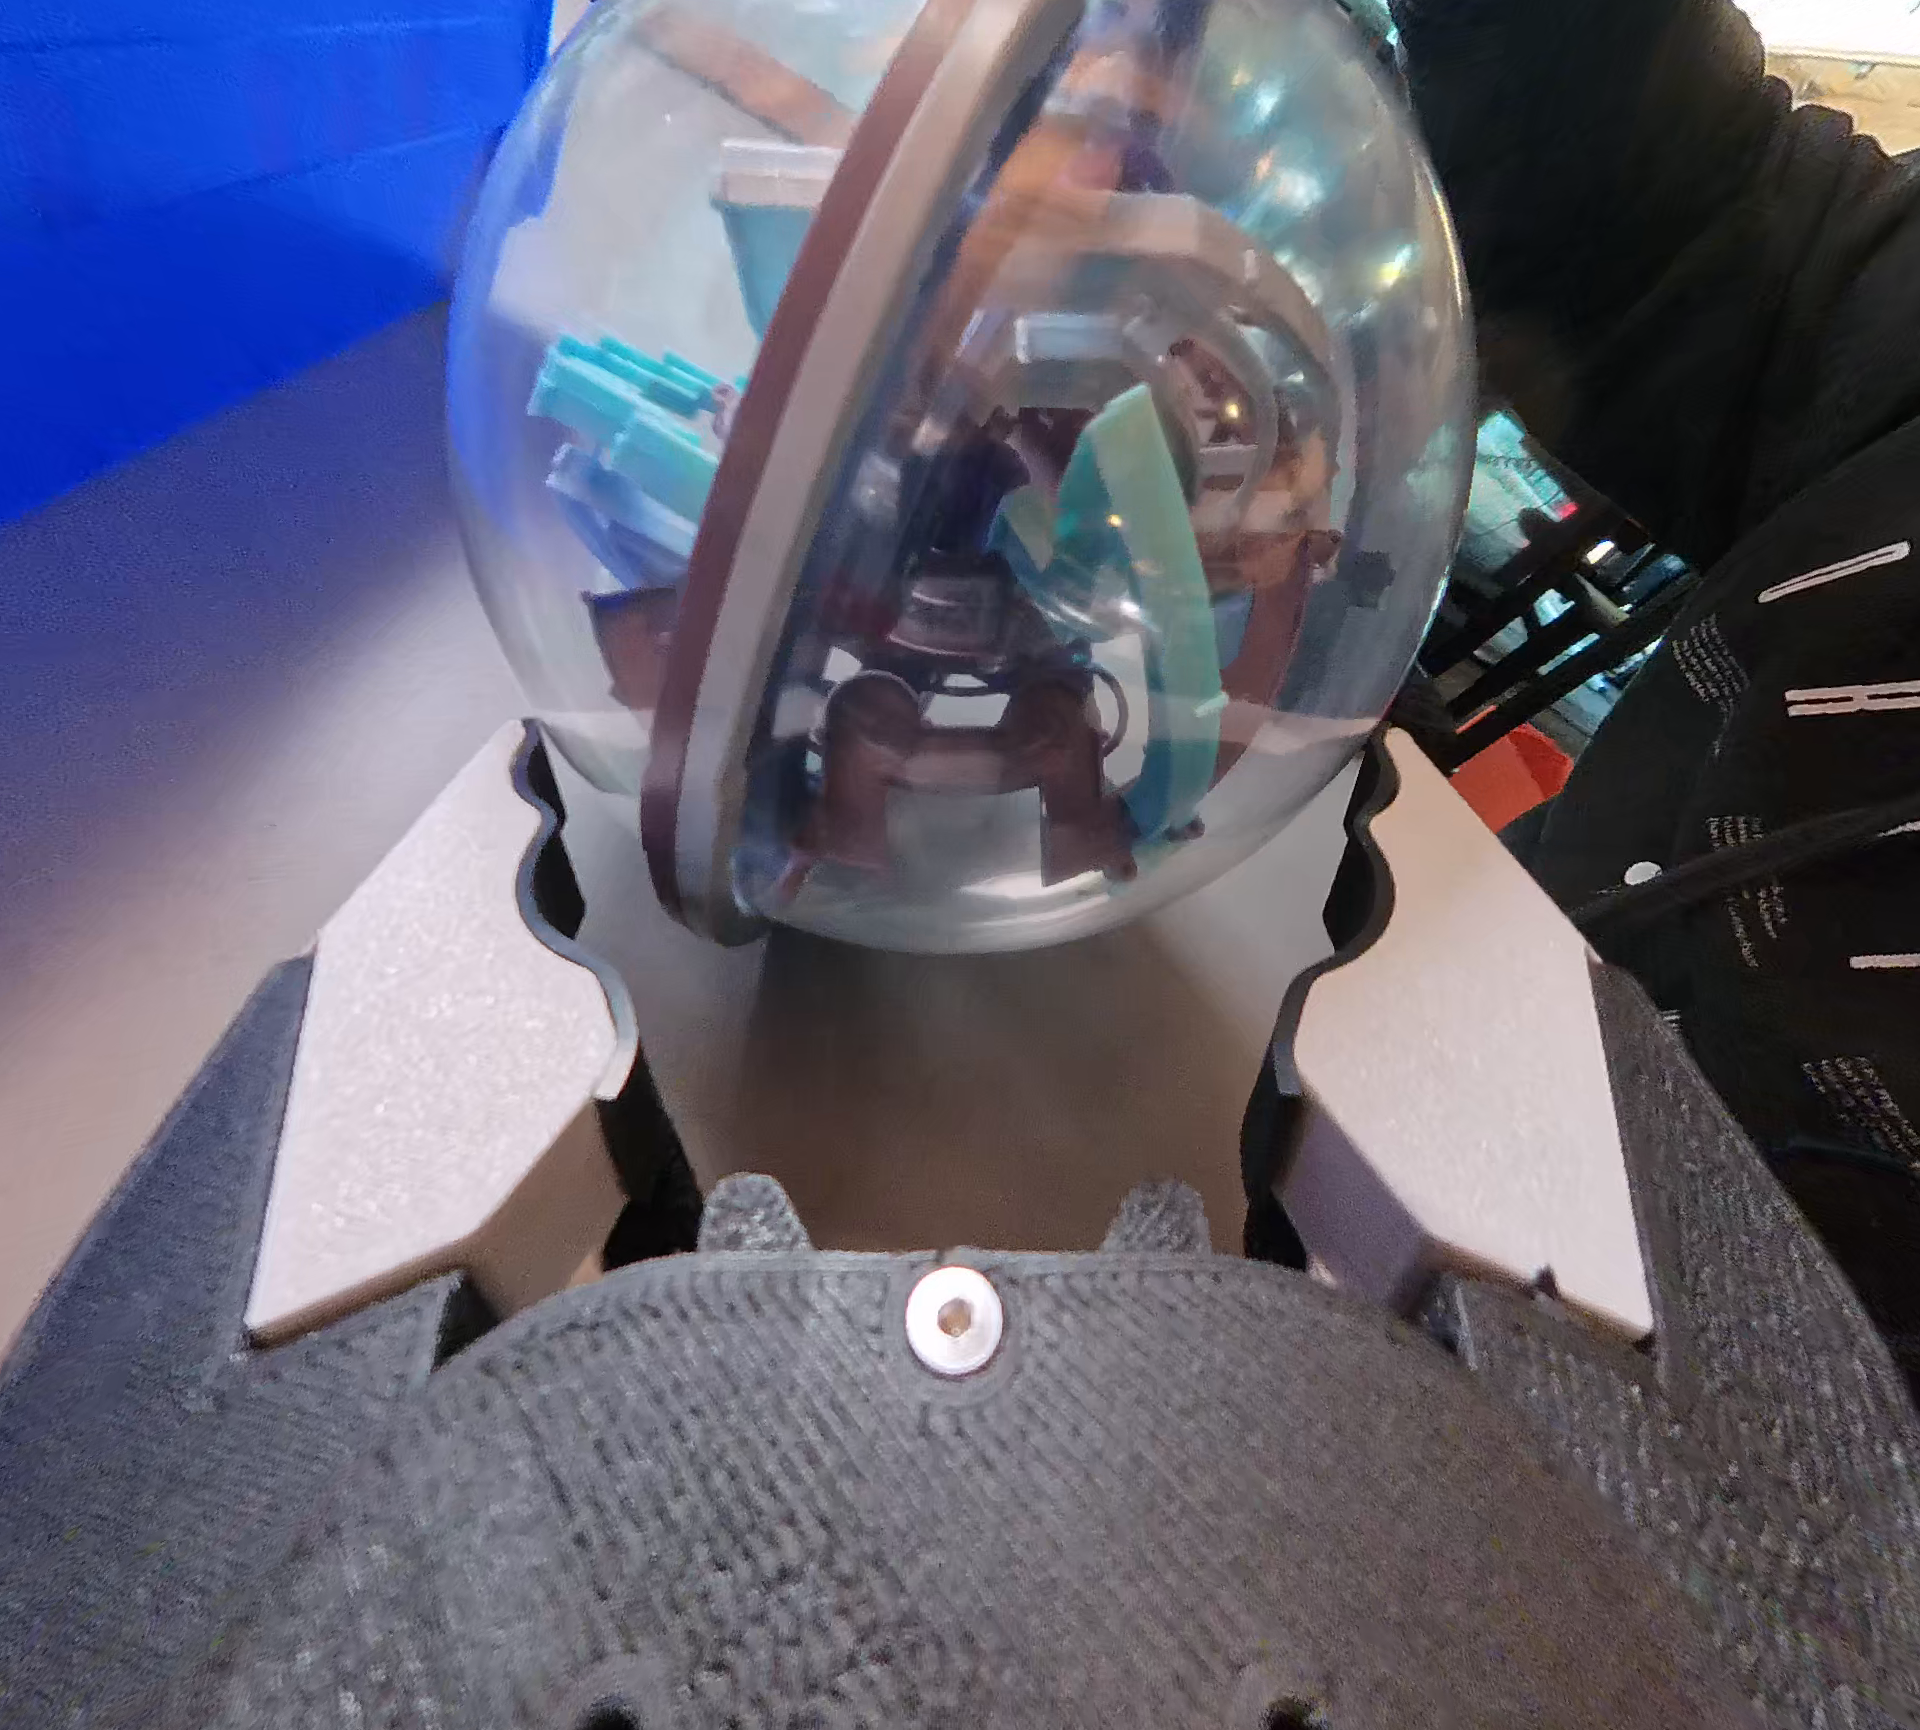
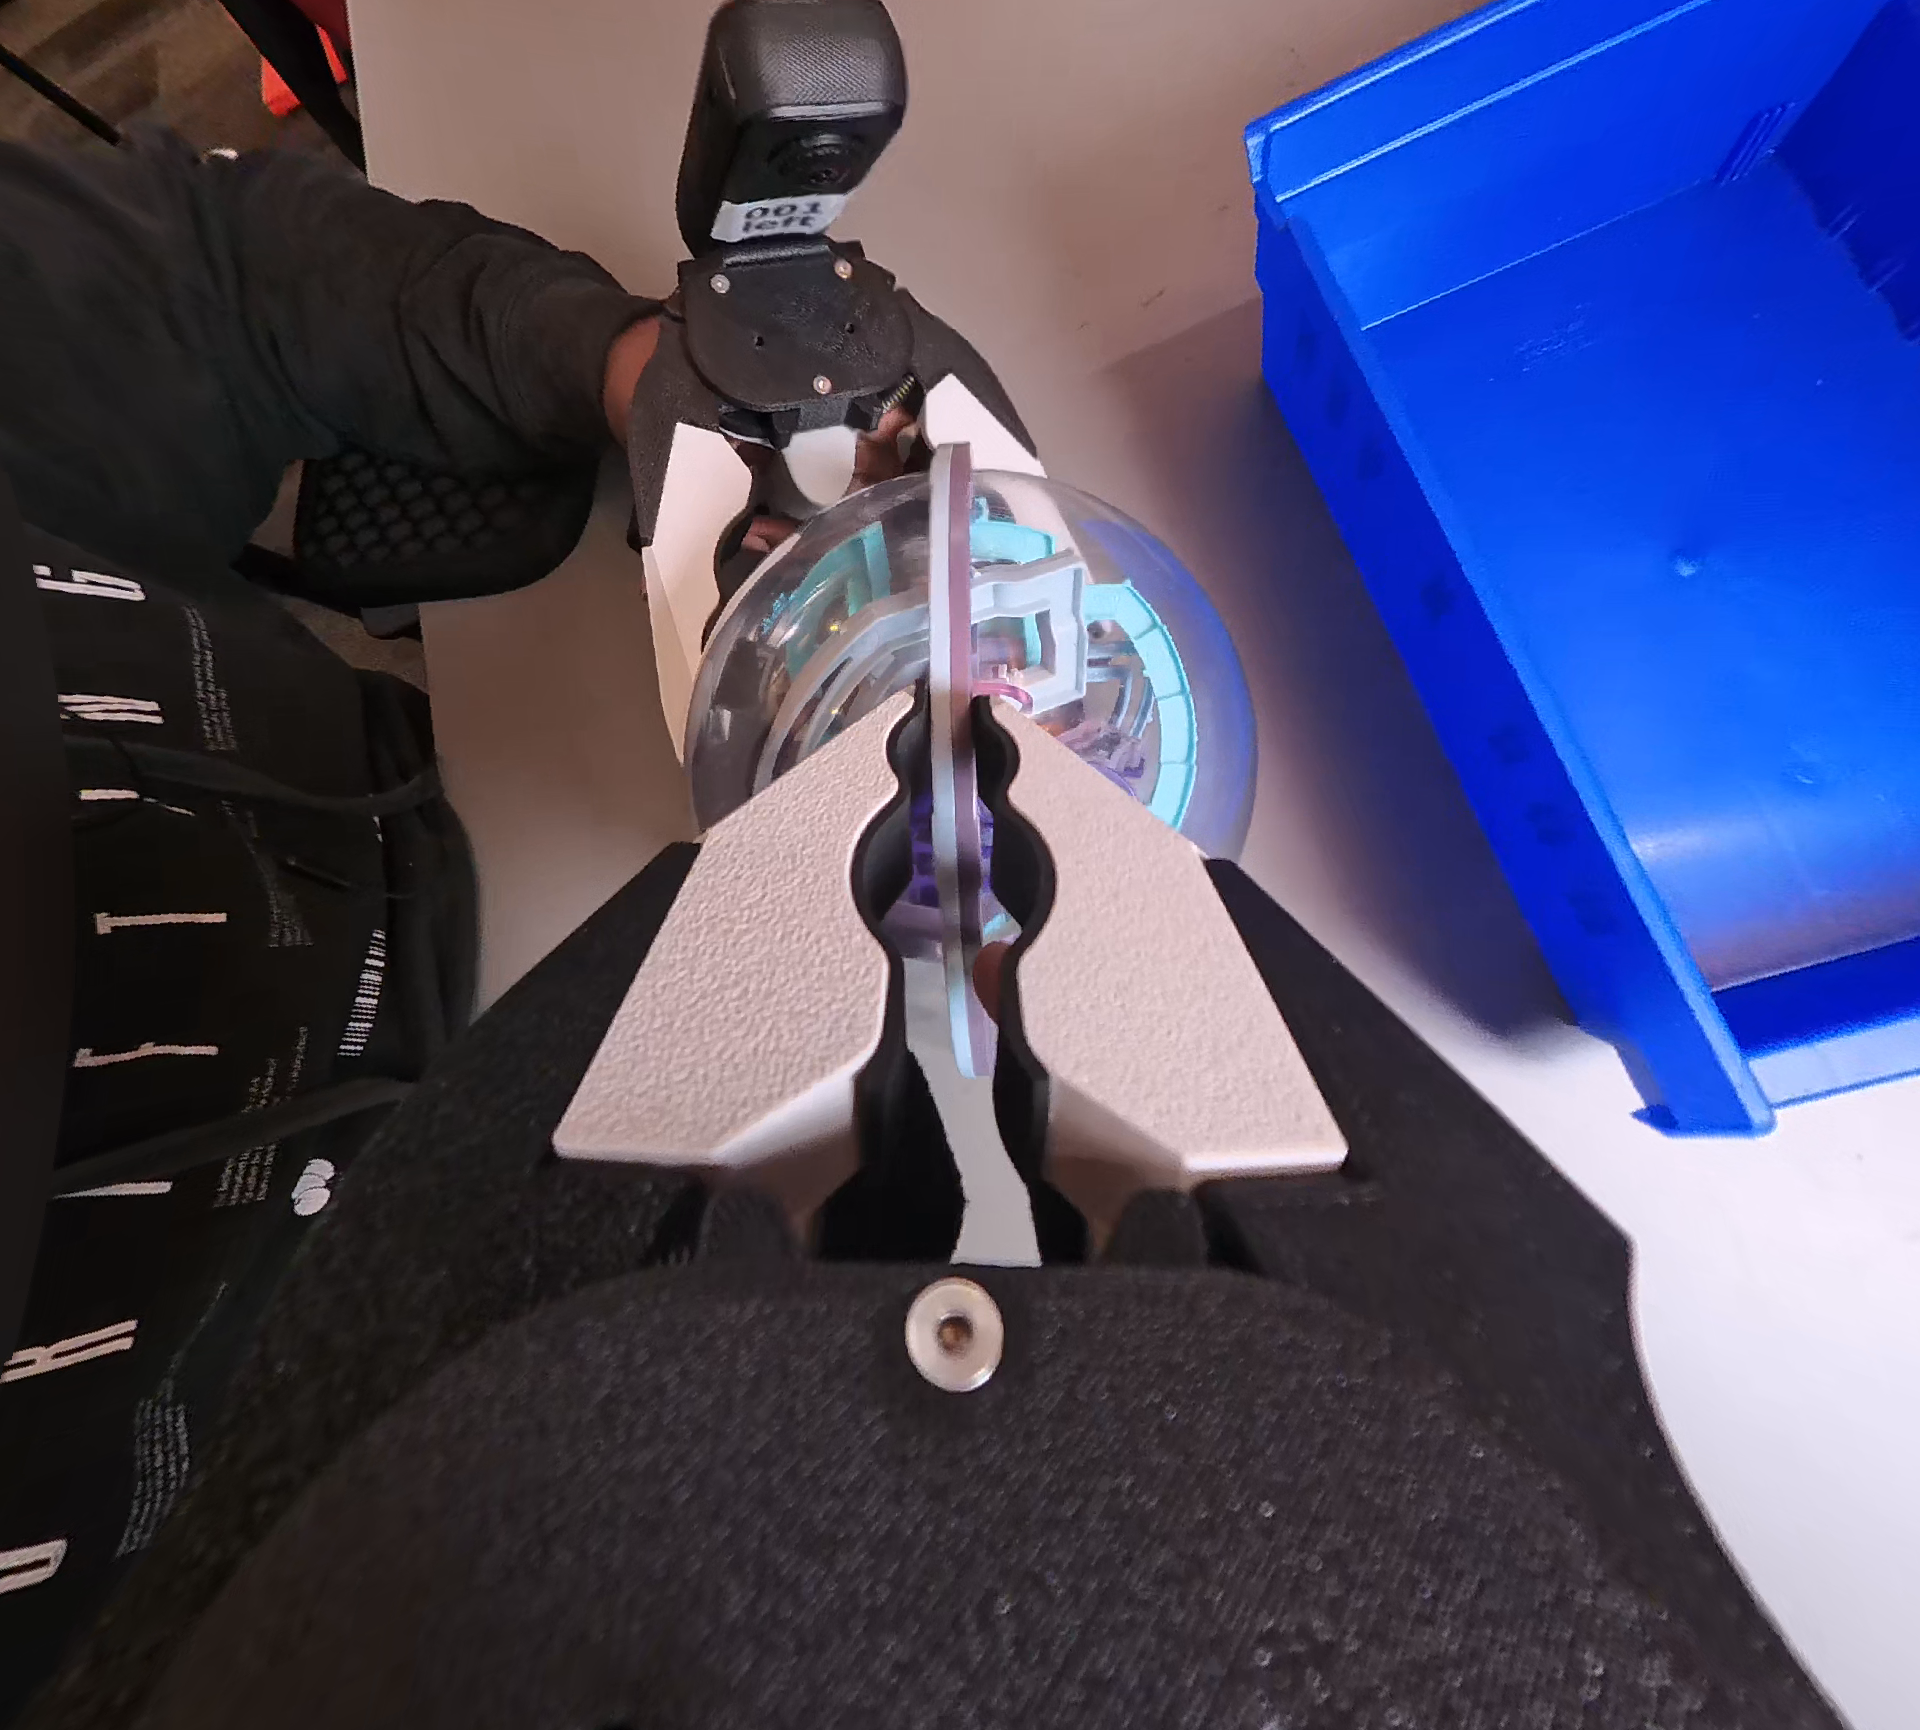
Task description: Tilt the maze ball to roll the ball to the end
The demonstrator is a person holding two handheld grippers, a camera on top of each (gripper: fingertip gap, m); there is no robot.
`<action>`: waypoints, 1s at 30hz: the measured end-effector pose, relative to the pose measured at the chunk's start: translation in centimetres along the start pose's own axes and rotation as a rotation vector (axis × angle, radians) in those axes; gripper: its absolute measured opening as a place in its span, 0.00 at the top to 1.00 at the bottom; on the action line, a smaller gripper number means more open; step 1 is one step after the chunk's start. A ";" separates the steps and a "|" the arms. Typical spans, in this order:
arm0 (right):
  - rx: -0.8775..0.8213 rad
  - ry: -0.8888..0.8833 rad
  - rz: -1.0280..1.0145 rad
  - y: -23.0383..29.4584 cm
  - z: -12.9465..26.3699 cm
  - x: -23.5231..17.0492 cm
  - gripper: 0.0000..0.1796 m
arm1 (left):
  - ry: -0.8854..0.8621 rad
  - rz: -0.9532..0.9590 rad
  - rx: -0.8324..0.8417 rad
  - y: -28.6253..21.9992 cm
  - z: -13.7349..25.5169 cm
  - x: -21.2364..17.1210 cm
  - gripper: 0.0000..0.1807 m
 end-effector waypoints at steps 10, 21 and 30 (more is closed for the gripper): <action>0.003 -0.001 0.040 0.0 -0.6 0.7 0.97 | -0.064 -0.306 0.092 0.1 2.6 3.1 0.12; 0.005 0.042 0.095 0.7 -2.1 2.3 0.97 | -0.008 -0.492 0.097 0.5 2.8 4.8 0.12; -0.017 0.066 0.159 1.2 -3.7 3.7 0.97 | 0.075 -0.520 0.050 0.6 2.1 3.5 0.15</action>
Point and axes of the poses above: each gripper's, where its closed fingertips meet, z back along the fingers, x out of its top, y = z × x across the jaws, the point moved 8 cm from there along z, back along the fingers, and after that the axes turned 12 degrees about -z, right-handed, at the moved point
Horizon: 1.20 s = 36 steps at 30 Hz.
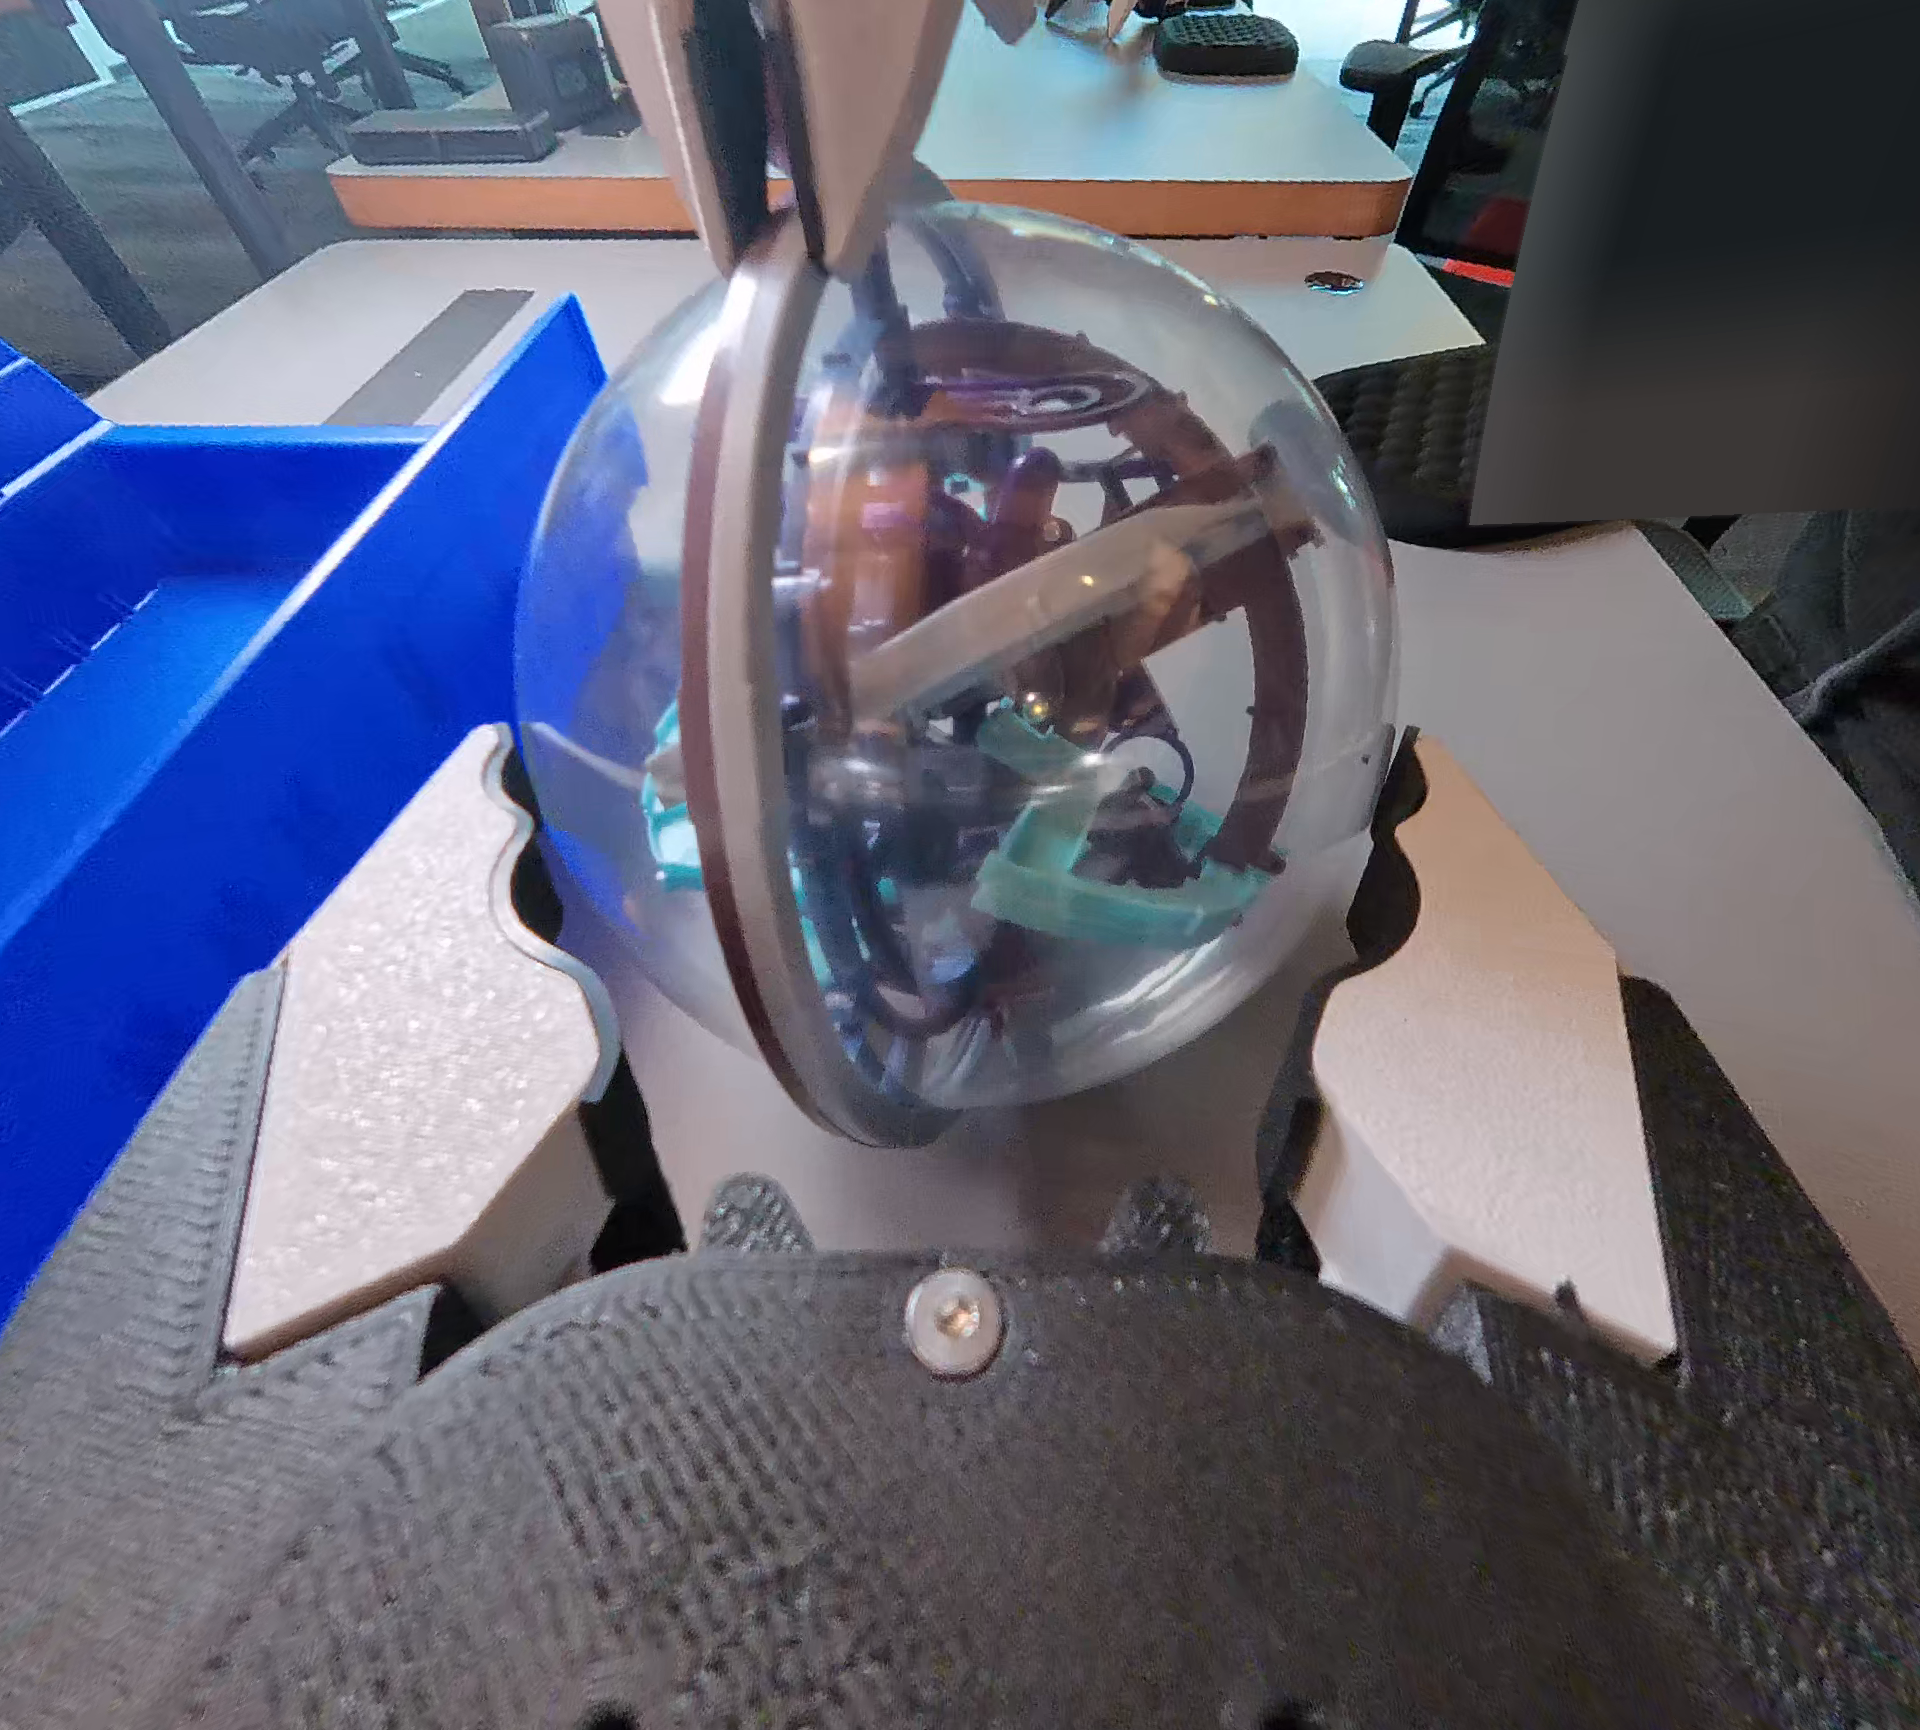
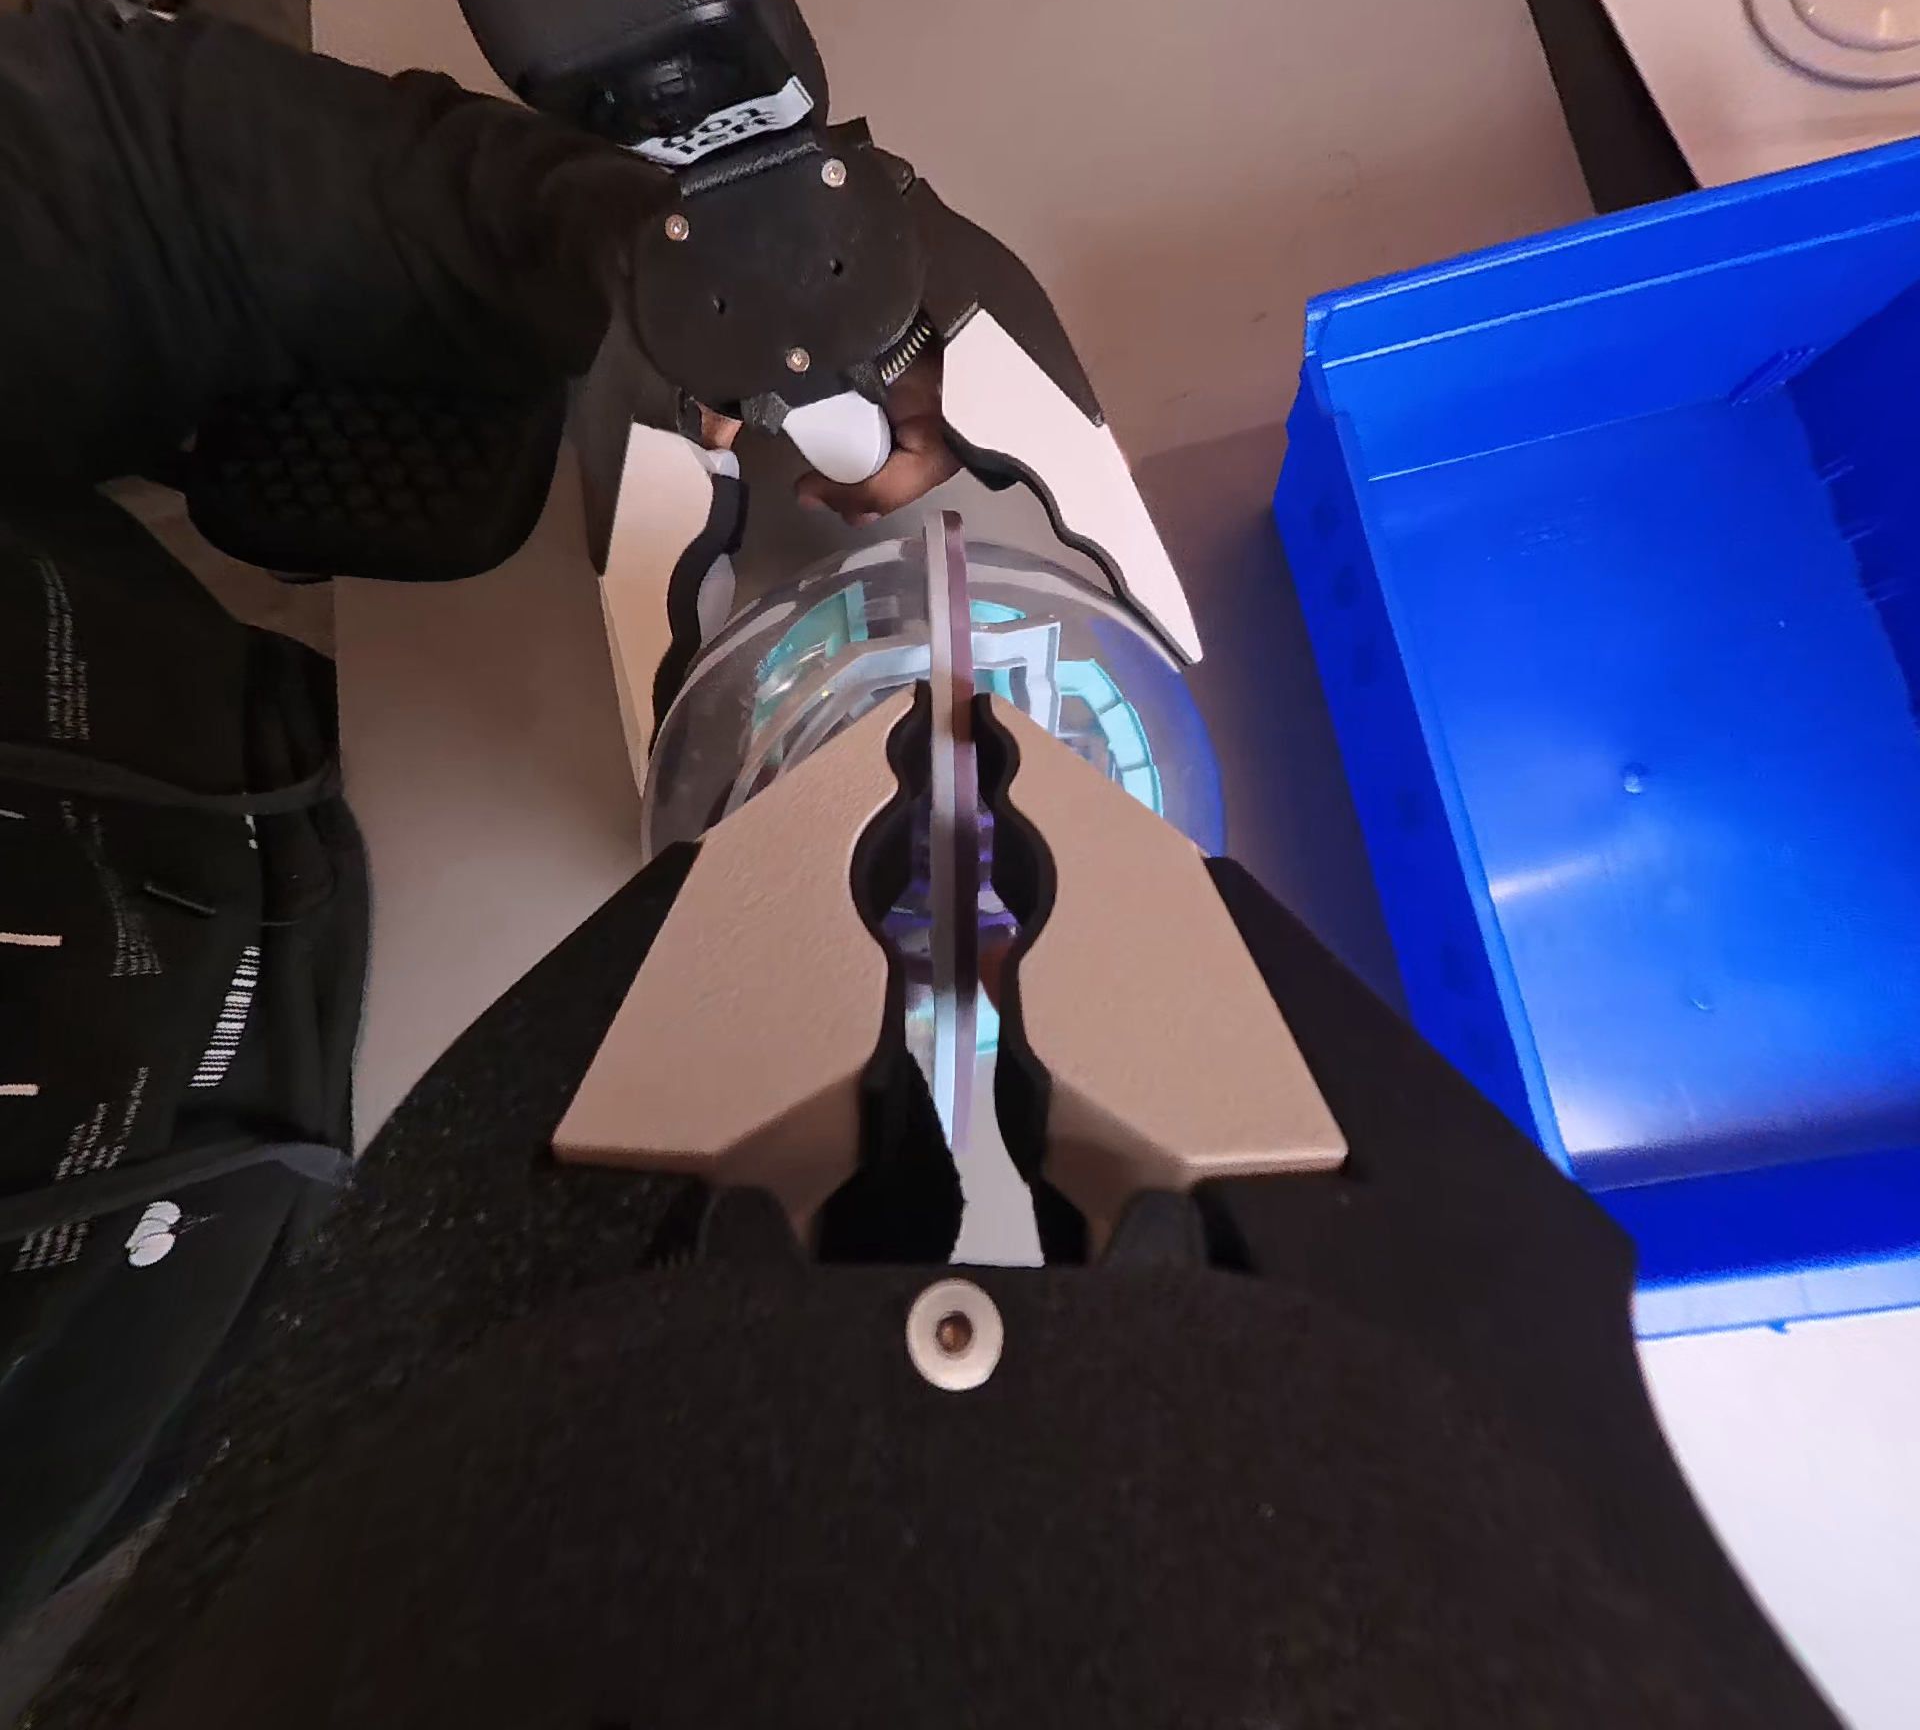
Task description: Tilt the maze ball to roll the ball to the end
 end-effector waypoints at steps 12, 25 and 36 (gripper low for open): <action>-0.057 -0.342 0.081 -1.0 3.5 -5.8 0.80 | 0.034 0.028 0.061 -0.3 0.4 -1.4 0.22; 0.002 -0.573 0.117 -1.8 2.8 -11.3 0.80 | 0.040 -0.068 0.102 -0.6 0.3 -1.9 0.32; 0.031 -0.575 0.167 0.2 2.6 -11.6 0.82 | -0.017 -0.173 0.050 -2.2 1.8 -2.9 0.42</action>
Point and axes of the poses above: each gripper's, where its closed fingertips meet, z back along the fingers, x out of its top, y = z × x across the jaws, the point moved 8 cm from there along z, back along the fingers, and after that the axes turned 12 degrees about -z, right-handed, at the moved point
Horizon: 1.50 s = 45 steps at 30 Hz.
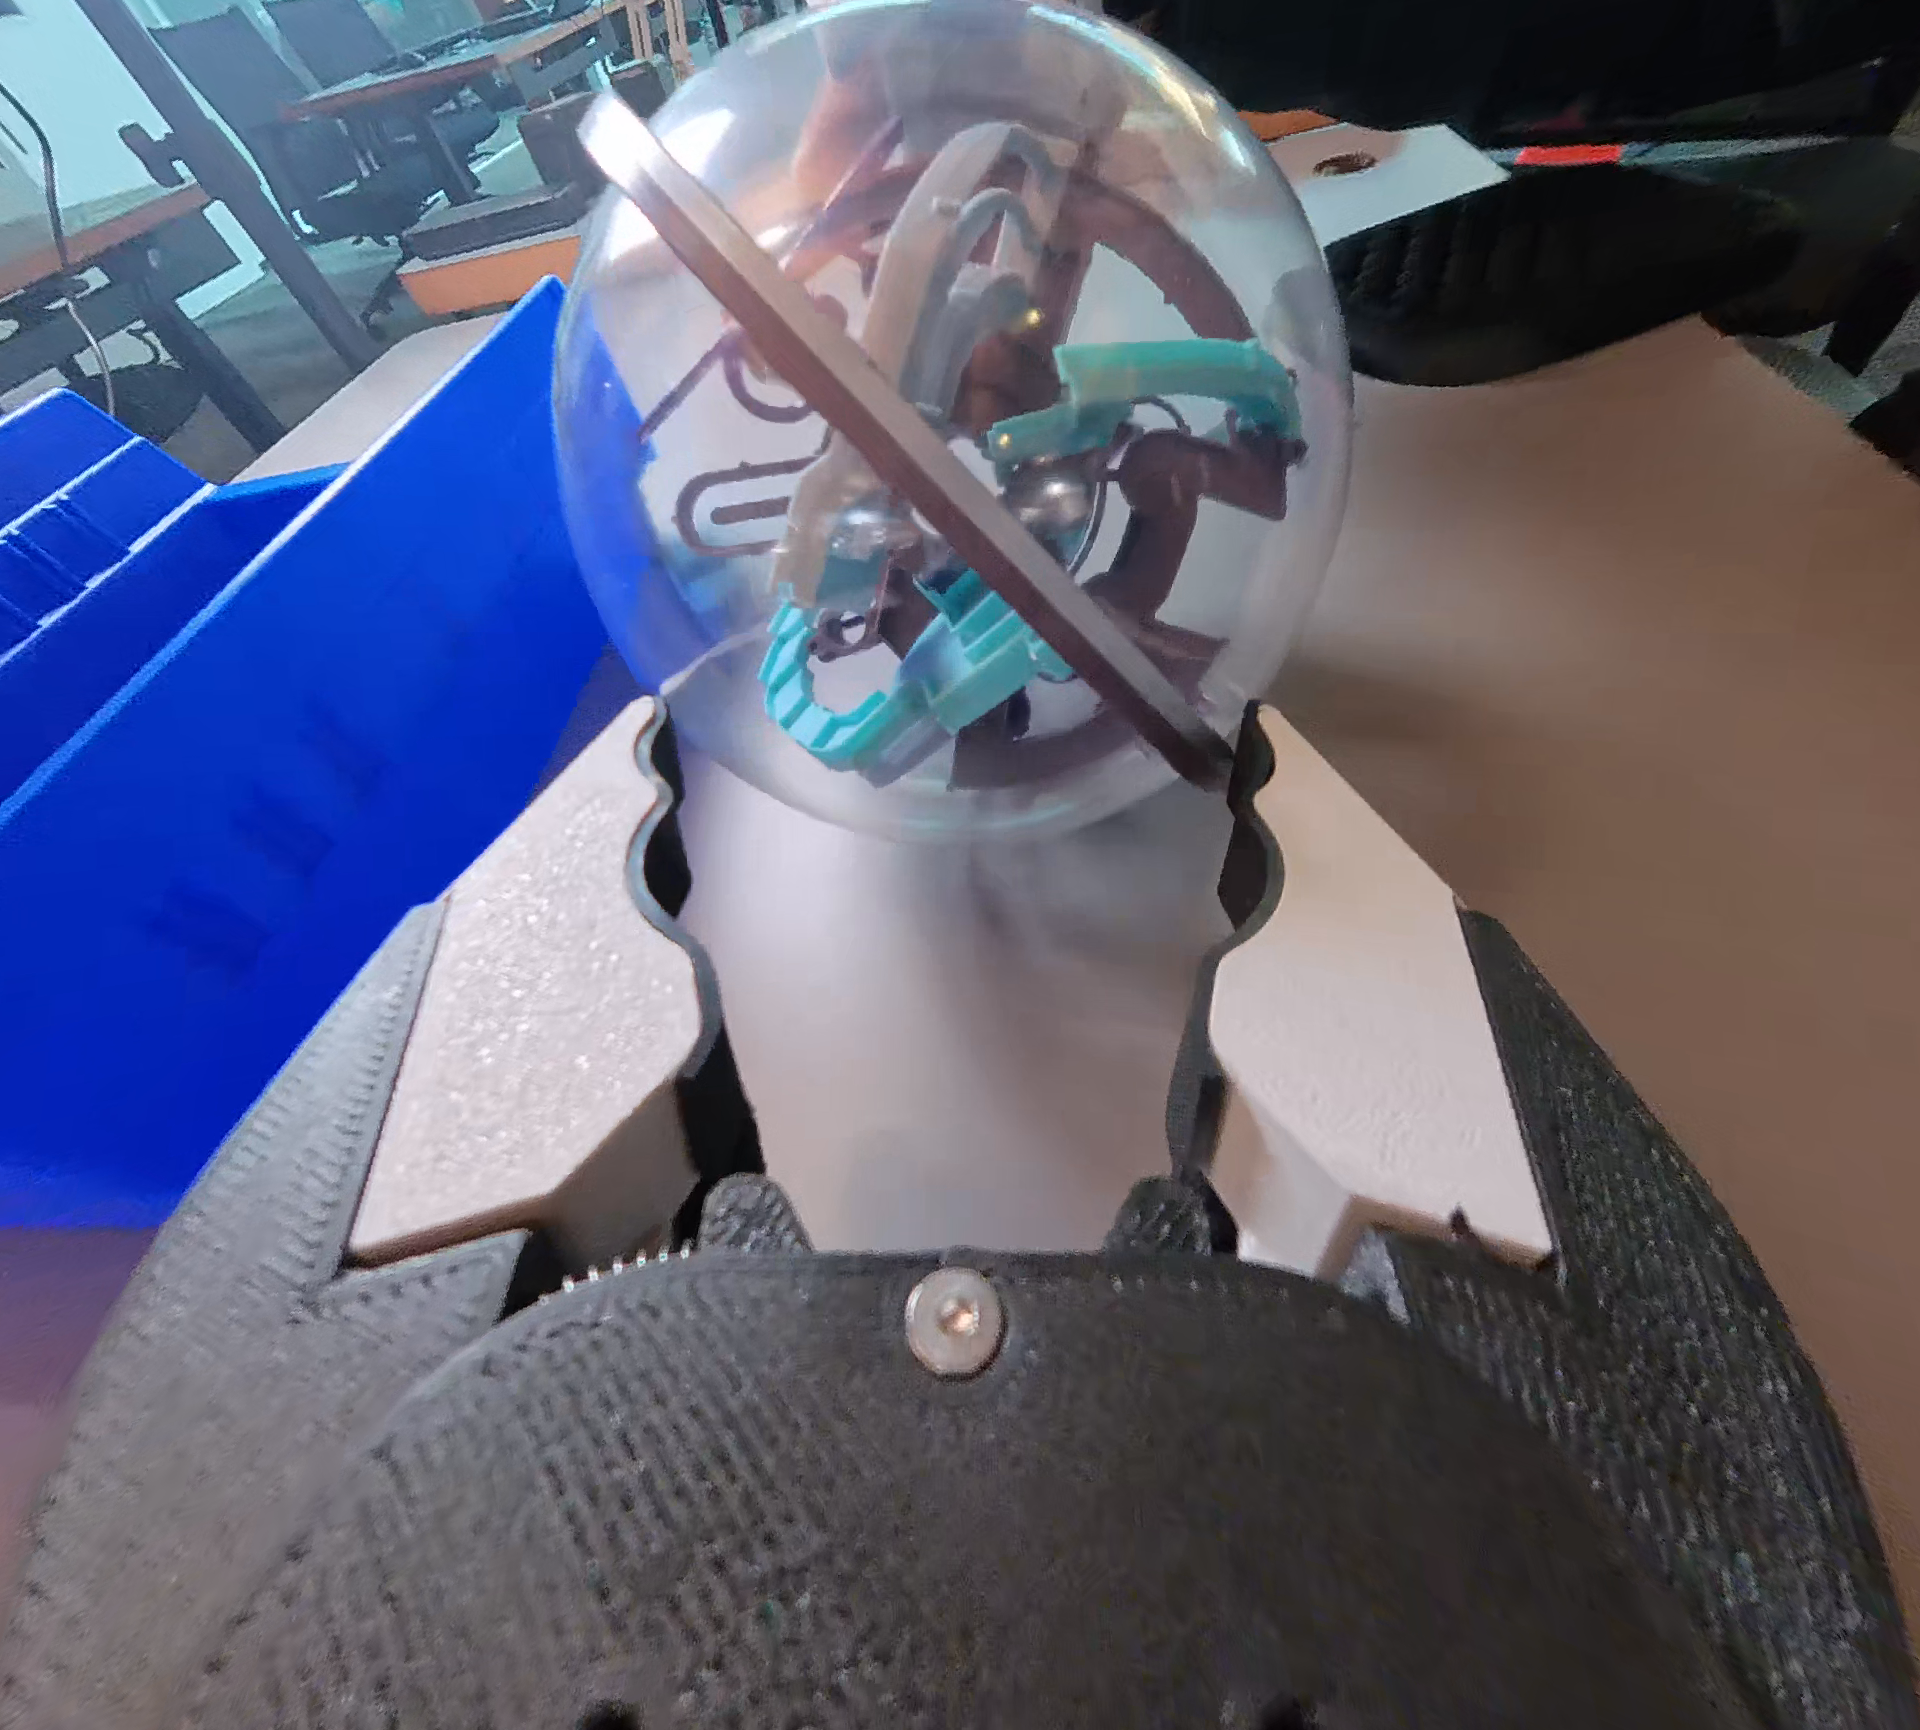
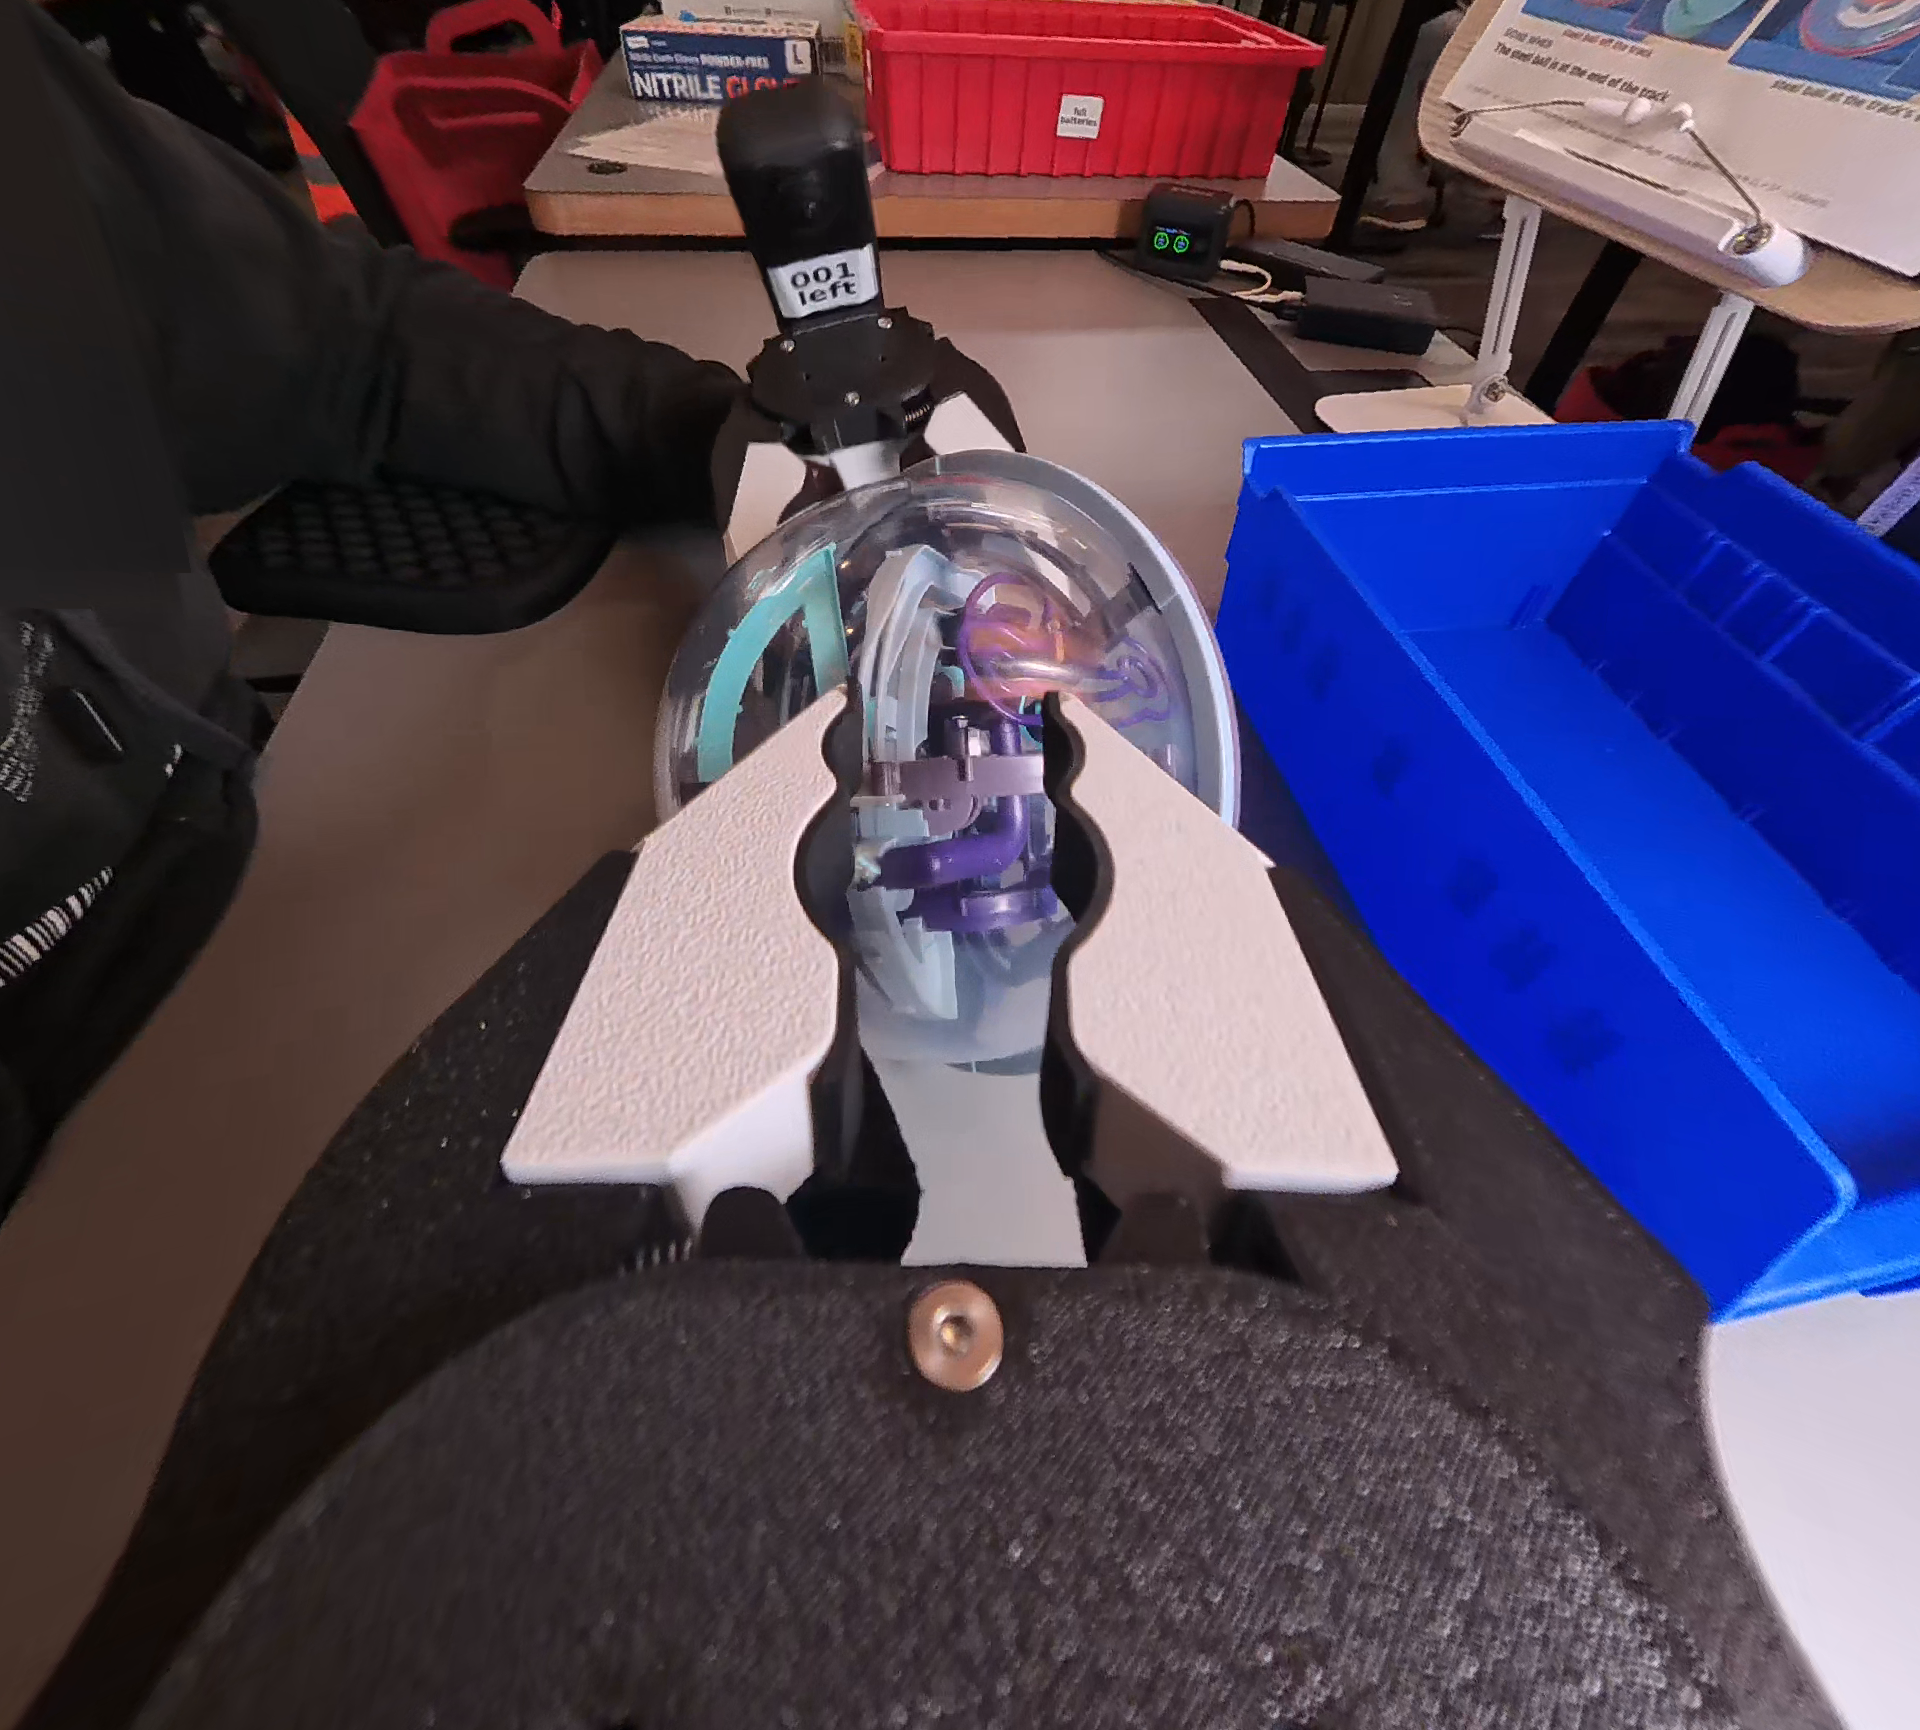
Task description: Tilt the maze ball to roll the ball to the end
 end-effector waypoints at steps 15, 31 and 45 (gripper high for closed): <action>0.003 0.015 0.130 3.0 -1.4 0.8 0.85 | -0.199 0.193 -0.043 0.6 3.7 3.3 0.94; 0.001 0.051 -0.055 3.6 3.3 -5.7 0.77 | -0.180 0.127 -0.062 -2.5 4.4 2.1 0.96; 0.038 0.158 0.026 3.3 2.6 -4.8 0.97 | -0.184 0.236 -0.111 -3.2 4.3 2.2 0.96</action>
Point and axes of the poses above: each gripper's, where its closed fingertips meet, z back along the fingers, x out of its top, y = z × x across the jaws, the point moved 8 cm from there along z, back along the fingers, and after that the axes turned 12 degrees about -z, right-handed, at the moved point
